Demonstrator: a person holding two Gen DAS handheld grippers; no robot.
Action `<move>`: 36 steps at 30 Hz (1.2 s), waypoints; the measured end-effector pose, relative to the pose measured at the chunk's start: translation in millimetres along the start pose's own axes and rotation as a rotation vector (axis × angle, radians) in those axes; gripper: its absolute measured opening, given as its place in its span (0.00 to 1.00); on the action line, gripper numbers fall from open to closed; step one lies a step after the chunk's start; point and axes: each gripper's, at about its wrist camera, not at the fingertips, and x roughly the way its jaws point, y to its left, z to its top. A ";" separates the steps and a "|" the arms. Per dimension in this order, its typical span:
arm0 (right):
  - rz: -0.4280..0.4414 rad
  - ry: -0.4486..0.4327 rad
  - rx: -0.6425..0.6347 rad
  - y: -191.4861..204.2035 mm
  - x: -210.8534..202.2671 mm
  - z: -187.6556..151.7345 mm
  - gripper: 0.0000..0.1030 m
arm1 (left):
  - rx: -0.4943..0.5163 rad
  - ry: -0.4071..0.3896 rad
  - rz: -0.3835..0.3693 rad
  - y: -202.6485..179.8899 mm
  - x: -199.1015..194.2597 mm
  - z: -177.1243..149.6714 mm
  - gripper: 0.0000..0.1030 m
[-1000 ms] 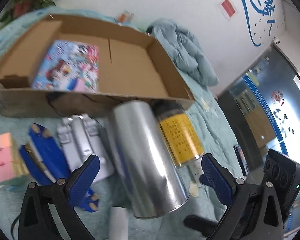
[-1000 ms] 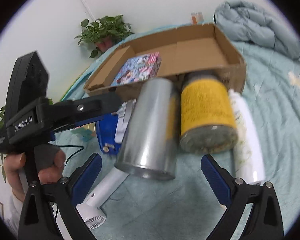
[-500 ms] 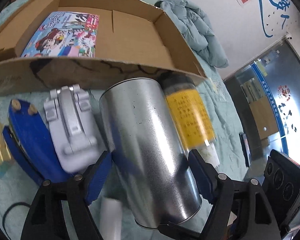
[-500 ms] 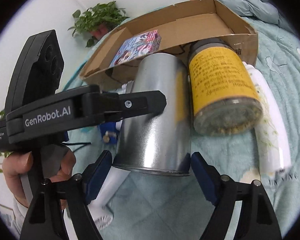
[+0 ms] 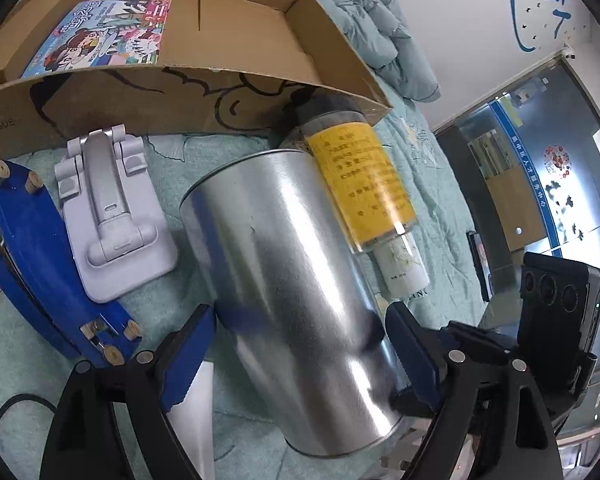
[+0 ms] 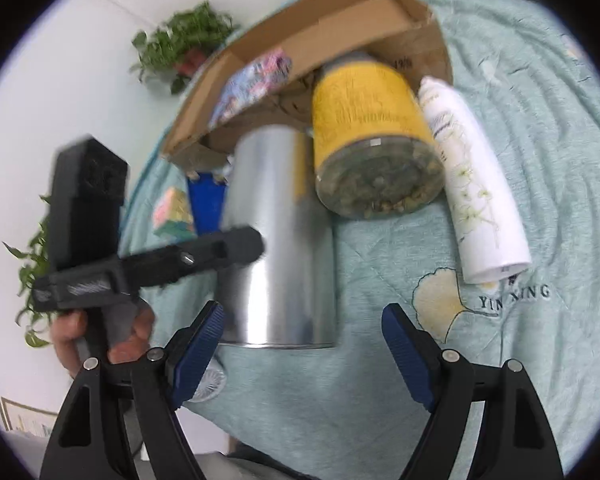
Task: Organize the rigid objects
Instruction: 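Grasp the silver metal canister with the right tool, then carry the silver canister into the cardboard box beside the game box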
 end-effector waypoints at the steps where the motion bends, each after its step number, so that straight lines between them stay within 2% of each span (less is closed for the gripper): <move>1: 0.031 0.008 0.016 -0.9 5.3 1.4 0.79 | 0.002 0.000 0.000 1.0 0.8 0.6 0.85; 7: 0.125 0.046 -0.012 11.5 32.9 3.6 0.74 | 0.012 0.004 0.036 3.2 11.1 6.2 0.87; 15: 0.086 0.004 -0.058 22.1 33.7 4.1 0.74 | 0.015 -0.034 0.053 0.1 11.1 2.3 0.85; 24: 0.066 -0.005 -0.086 28.7 39.7 10.2 0.77 | 0.023 -0.096 0.061 1.8 -10.8 -13.5 0.79; 28: 0.054 -0.036 -0.107 41.4 37.9 9.9 0.77 | 0.050 -0.145 0.064 -5.3 -28.6 -19.9 0.78; 36: 0.035 -0.151 -0.220 74.8 7.4 20.6 0.77 | 0.103 -0.314 0.063 -33.0 -86.8 -15.8 0.77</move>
